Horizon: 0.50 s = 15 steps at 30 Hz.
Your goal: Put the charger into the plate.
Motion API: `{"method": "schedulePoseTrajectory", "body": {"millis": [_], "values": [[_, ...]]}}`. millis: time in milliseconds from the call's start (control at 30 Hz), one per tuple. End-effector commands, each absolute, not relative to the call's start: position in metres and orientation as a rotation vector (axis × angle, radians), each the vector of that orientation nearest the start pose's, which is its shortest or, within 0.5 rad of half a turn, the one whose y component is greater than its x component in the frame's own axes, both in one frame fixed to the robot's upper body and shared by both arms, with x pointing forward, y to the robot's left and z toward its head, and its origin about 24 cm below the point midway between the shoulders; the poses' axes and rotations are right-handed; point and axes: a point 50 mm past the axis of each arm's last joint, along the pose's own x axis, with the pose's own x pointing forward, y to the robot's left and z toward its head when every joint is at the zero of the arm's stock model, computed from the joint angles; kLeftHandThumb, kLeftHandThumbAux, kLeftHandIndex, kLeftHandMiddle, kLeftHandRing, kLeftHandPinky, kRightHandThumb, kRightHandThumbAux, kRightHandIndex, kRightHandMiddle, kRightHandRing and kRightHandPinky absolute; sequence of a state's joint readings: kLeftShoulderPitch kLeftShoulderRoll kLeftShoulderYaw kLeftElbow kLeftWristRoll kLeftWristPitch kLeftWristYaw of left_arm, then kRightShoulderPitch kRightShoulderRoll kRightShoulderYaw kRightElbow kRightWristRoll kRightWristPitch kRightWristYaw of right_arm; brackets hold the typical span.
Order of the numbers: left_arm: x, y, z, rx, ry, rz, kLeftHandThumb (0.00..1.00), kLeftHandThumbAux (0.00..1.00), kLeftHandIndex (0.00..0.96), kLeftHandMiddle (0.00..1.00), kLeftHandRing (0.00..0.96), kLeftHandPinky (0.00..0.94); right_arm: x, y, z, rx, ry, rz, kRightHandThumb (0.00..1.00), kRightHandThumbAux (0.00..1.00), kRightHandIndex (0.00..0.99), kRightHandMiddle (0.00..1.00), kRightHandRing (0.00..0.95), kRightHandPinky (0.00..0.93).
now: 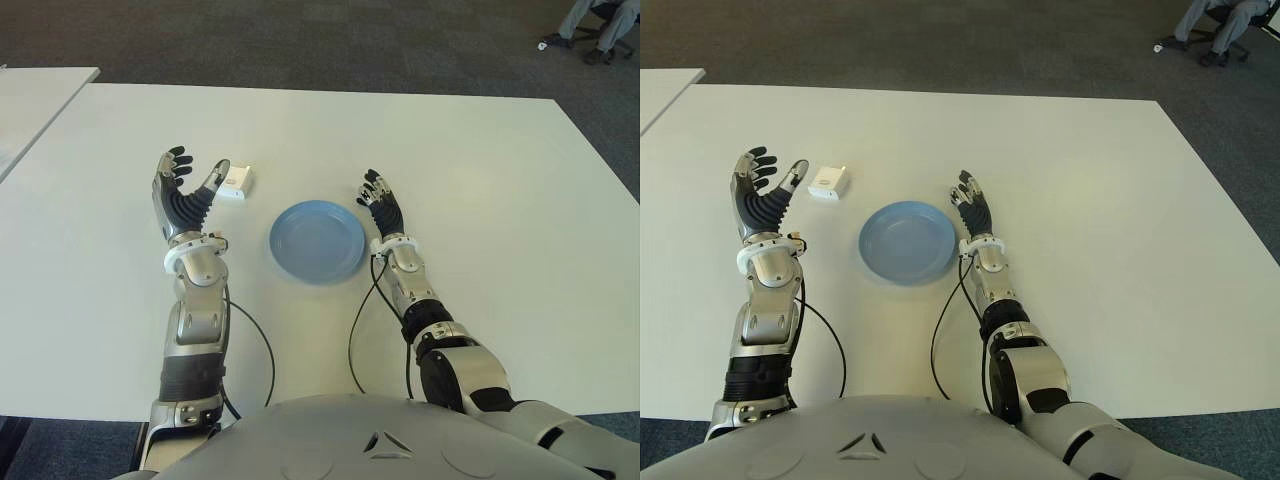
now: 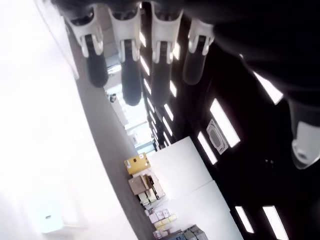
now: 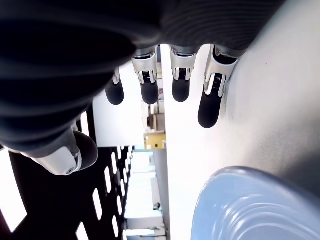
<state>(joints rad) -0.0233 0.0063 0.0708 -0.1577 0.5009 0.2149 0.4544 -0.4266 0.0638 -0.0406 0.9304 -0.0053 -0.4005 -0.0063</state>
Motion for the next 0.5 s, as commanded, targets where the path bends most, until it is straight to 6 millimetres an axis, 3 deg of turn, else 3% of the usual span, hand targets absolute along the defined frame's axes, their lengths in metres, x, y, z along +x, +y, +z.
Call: {"method": "schedulePoseTrajectory", "body": {"millis": [33, 300, 433, 500], "values": [[0.259, 0.187, 0.093, 0.561, -0.138, 0.638, 0.506, 0.433, 0.248, 0.331, 0.346, 0.386, 0.290, -0.104, -0.037, 0.038, 0.240, 0.090, 0.005, 0.495, 0.055, 0.046, 0.049, 0.091], [0.287, 0.170, 0.107, 0.761, -0.224, 0.661, 0.524, 0.427, 0.292, 0.380, 0.396, 0.417, 0.290, -0.107, -0.037, 0.037, 0.239, 0.079, 0.004, 0.495, 0.059, 0.051, 0.052, 0.087], [0.313, 0.169, 0.091, 0.874, -0.195, 0.642, 0.512, 0.434, 0.295, 0.361, 0.368, 0.355, 0.289, -0.107, -0.036, 0.038, 0.231, 0.074, 0.001, 0.500, 0.061, 0.055, 0.055, 0.090], [0.328, 0.173, 0.078, 0.981, -0.162, 0.604, 0.475, 0.441, 0.276, 0.307, 0.305, 0.278, 0.289, -0.107, -0.036, 0.042, 0.226, 0.072, 0.001, 0.499, 0.064, 0.057, 0.057, 0.092]]}}
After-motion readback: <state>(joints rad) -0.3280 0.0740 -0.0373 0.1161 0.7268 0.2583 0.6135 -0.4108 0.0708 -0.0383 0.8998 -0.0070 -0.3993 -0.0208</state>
